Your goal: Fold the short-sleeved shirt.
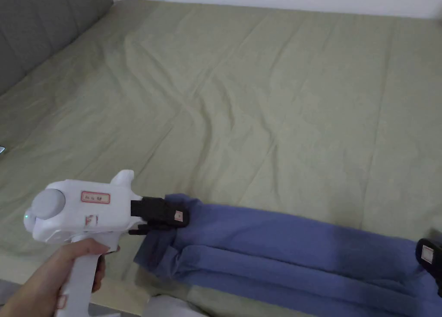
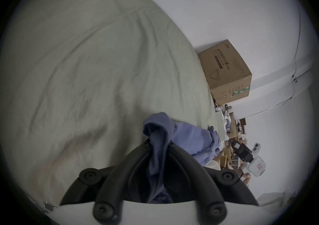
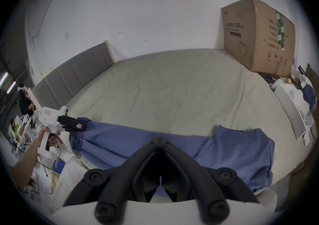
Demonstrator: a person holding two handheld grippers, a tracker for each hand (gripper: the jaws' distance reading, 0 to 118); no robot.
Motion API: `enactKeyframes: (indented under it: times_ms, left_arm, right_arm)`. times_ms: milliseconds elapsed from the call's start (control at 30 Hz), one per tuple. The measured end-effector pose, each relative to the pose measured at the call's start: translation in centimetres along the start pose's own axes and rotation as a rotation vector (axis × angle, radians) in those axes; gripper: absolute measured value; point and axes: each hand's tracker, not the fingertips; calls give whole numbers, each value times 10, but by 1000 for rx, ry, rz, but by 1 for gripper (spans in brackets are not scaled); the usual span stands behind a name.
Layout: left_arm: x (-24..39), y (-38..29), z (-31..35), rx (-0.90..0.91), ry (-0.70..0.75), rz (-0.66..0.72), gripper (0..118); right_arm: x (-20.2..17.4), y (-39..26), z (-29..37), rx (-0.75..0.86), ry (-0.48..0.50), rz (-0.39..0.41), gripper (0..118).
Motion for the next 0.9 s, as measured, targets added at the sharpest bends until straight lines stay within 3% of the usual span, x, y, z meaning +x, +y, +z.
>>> enactKeyframes:
  times_ms: [200,300,400,500,633,733,767,800,867,900]
  left_arm:
    - [120,-1,19,65,69,-79,6]
    - [190,-10,2,48,29,-196,6]
    - [244,-26,-44,-34,27,-294,6]
    - [276,-41,-111,-119,1,-278,6]
    - [304,-69,-201,-291,50,-370,6]
    - [309,-85,-253,-389,73,-365,7]
    - [310,-90,-265,-388,84,-385,17]
    - [309,-93,-272,-395,90,-393,39]
    - [307,-93,-280,-410,109,-402,107]
    - [304,-91,-281,-416,94,-398,117]
  right_arm:
    - [30,-10,19,19,-26,-84,0]
    - [45,-17,30,41,-29,-134,0]
    - [62,-24,40,57,-35,-177,0]
    - [85,-31,48,75,-54,-257,0]
    - [114,-41,66,110,-75,-302,0]
    - [136,-48,77,129,-109,-366,0]
    - [144,-50,81,139,-106,-407,0]
    - [151,-53,85,152,-112,-428,0]
    - [159,-58,90,148,-126,-431,0]
    - [163,-59,92,148,-136,-427,0]
